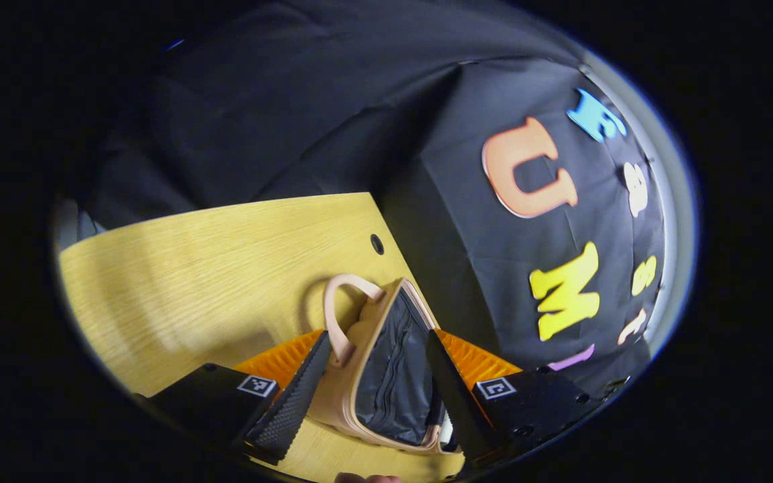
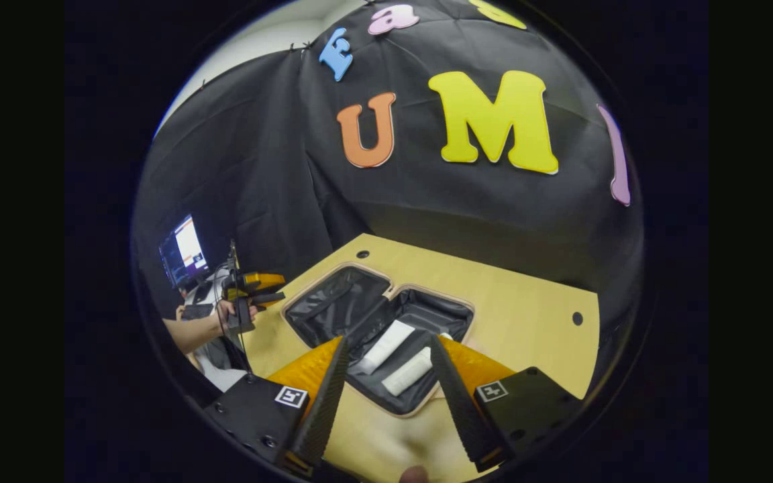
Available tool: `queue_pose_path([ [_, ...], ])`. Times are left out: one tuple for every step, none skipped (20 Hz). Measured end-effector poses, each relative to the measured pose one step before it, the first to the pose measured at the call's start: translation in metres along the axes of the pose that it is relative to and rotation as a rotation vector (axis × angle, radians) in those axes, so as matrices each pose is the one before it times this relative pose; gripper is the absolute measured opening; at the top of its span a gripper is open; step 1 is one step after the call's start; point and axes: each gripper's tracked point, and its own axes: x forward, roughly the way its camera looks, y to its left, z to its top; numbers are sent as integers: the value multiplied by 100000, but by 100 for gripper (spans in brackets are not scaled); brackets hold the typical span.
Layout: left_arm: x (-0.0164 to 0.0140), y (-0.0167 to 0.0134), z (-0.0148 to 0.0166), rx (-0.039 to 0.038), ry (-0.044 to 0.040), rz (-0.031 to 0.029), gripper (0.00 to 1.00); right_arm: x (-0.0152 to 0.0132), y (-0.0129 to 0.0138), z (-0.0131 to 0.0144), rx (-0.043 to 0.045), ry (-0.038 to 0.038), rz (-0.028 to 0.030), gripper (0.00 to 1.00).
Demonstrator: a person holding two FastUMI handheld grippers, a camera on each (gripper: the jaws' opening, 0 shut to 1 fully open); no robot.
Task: First open the suitcase, pack the skin care products into it, and then close the suitcase.
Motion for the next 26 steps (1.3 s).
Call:
queue_pose_path([
  [554, 810, -43, -4237, 283, -749, 92, -165, 411, -585, 379, 1587, 1186, 73],
  [365, 434, 177, -3909, 903, -1279, 92, -70, 43, -460, 345, 1600, 526, 73],
  [586, 295, -162, -2789, 999, -368, 91, 102, -19, -356, 236, 1394, 25, 73],
  [641, 543, -161, -2226, 1292, 42, 90, 111, -149, -121, 114, 757, -560, 73],
  [887, 305, -419, -2234, 2085, -314, 90, -18, -45, -96, 349, 580, -16, 68],
  [556, 105, -172, -1213, 1232, -713, 89, 92, 38, -228, 740, 622, 121, 73],
  [635, 172, -193, -879, 1073, -383, 89, 135, -66, -120, 792, 704, -10, 73],
  [672, 170, -13, -593, -4, 95, 88, -44, -10, -98, 1774, 409, -1, 73],
  [815, -81, 277, -658, -1055, -583, 87, 63, 54, -20, 2075, 94, 231, 73],
  [577, -174, 315, -1113, -636, -635, 83, 119, -105, 90, 1577, -85, -410, 73],
  [613, -317, 197, -1202, 351, -489, 92, 9, -307, -3, 604, -121, -828, 73],
  [396, -155, 47, -727, 679, -408, 79, -22, -277, 50, 296, -314, -903, 68],
  [620, -194, -232, 21, 843, 361, 74, 27, -171, 145, 539, -416, -577, 68],
  [384, 230, -67, 235, 719, 1167, 65, -29, -186, 203, 1043, -785, -582, 68],
  [397, 217, -78, 4, 811, 1451, 60, -74, -123, 187, 756, -732, -211, 68],
  [115, -97, -105, -376, 843, 1358, 53, -228, -78, 24, 862, -656, -118, 68],
  [-5, 9, 92, -821, 186, 596, 49, -126, 25, -16, 907, -596, 206, 68],
  [-95, 143, 348, -326, -969, 2155, 39, -32, -74, 58, 1023, -747, 14, 68],
  [-165, 433, 421, 440, -2134, 3387, 19, -154, -58, -64, 1015, -468, 242, 73],
  [-246, -320, -154, 1070, -522, 521, 13, -95, -61, 55, 906, -729, 182, 68],
  [-710, -1147, 5, 2772, -1218, -67, 10, -388, -155, 359, 280, -2223, -748, 73],
  [-375, -1067, 315, 2229, -1414, -389, 10, -358, 74, 700, -779, -3070, -77, 73],
  [-336, -1642, 330, 2350, -1418, -1399, 8, -399, -126, 815, -1596, -3405, -928, 68],
  [-389, -1799, 95, 2590, -477, -1644, 9, -575, -301, 657, -2370, -3130, -1677, 73],
  [-596, -2563, -143, 5127, -259, -1216, 9, -430, -447, 774, -2537, -3164, -2378, 73],
  [-306, -2018, -220, 5076, -250, -1758, 8, -631, -702, 1098, -3579, -4674, -4148, 73],
])
